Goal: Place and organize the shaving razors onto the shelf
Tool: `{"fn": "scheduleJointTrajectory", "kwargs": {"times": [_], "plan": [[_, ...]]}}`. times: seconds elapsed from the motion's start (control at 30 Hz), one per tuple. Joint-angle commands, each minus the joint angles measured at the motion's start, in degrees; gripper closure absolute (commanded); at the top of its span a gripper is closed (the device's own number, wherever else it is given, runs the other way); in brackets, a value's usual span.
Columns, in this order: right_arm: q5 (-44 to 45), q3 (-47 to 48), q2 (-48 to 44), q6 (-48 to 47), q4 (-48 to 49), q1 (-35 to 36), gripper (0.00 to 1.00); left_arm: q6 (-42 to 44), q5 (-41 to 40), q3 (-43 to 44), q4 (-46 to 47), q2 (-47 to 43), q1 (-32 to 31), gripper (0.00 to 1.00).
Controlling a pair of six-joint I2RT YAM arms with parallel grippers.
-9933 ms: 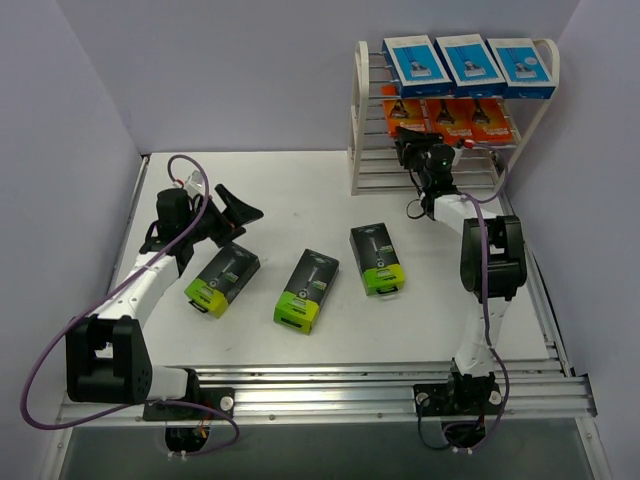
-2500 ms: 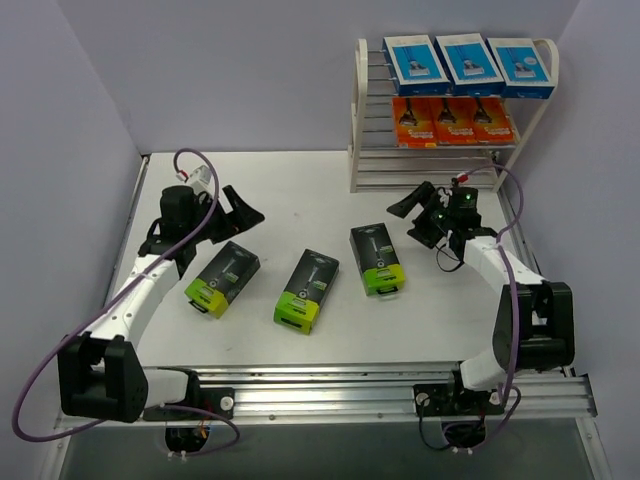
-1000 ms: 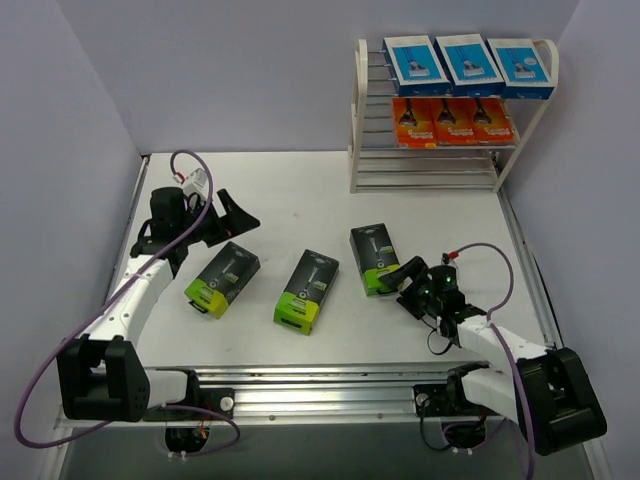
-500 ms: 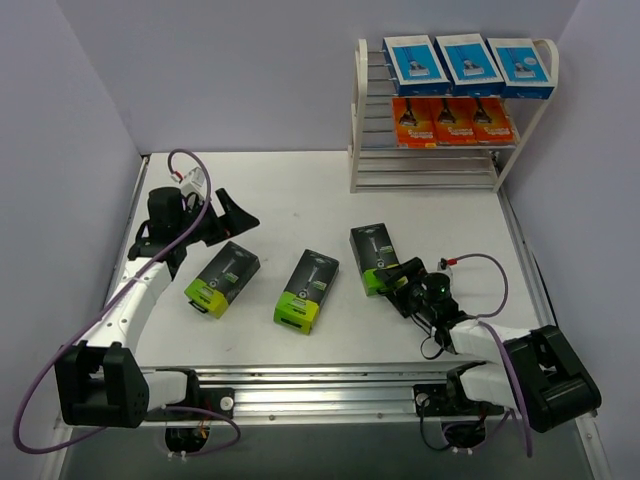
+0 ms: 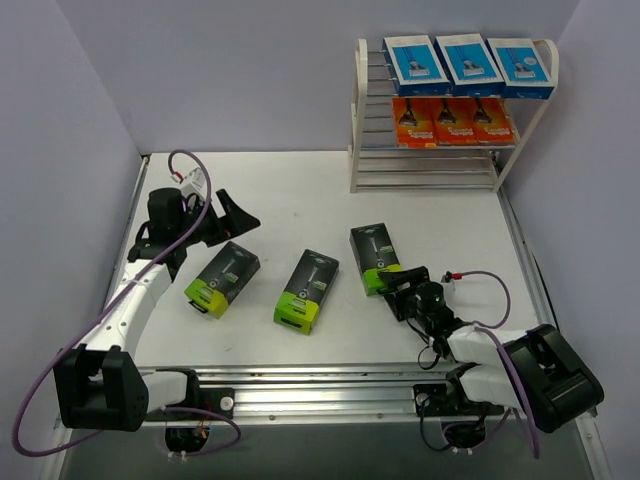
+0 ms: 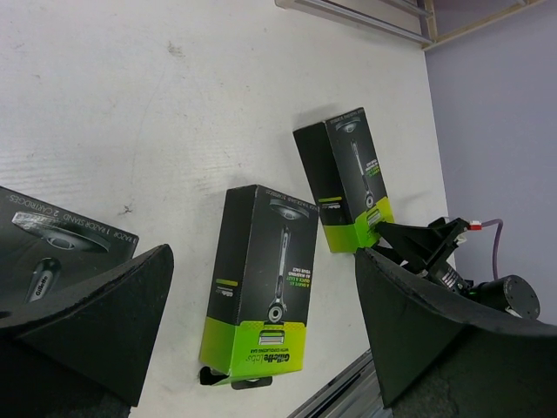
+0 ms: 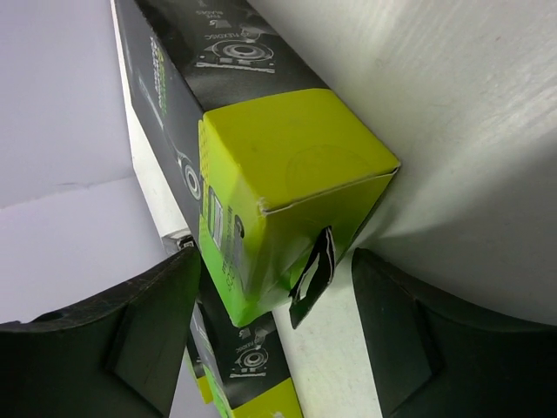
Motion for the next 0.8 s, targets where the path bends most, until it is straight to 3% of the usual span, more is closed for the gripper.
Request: {"fn": "scheduleJointTrajectory", "kwargs": {"times": [0.0,0.37,0.57,0.77], "plan": [[4.48,-0.76,1.49,2.28,-1.36,0.47,0.34,0.63,-0.22,0.34,0.19,-1.35,-0.54,0.06],[2.82,-0.58,17.04,4.03,14.88,0.12,0.47,0.98,-0.66,0.69,-0.6,-1.35,-1.42,0.06],[2.81,-1.46,21.62,4.56,21.58,-0.32,0.69,0.81,-0.49,0.69,-0.51,-1.0,-1.51,0.06],[2.37,-0.33,18.91,3.07,18.44,-0.67,0.8,0.8,-0.48,0.61,-0.34,-1.09,-1.6,0.06]]}}
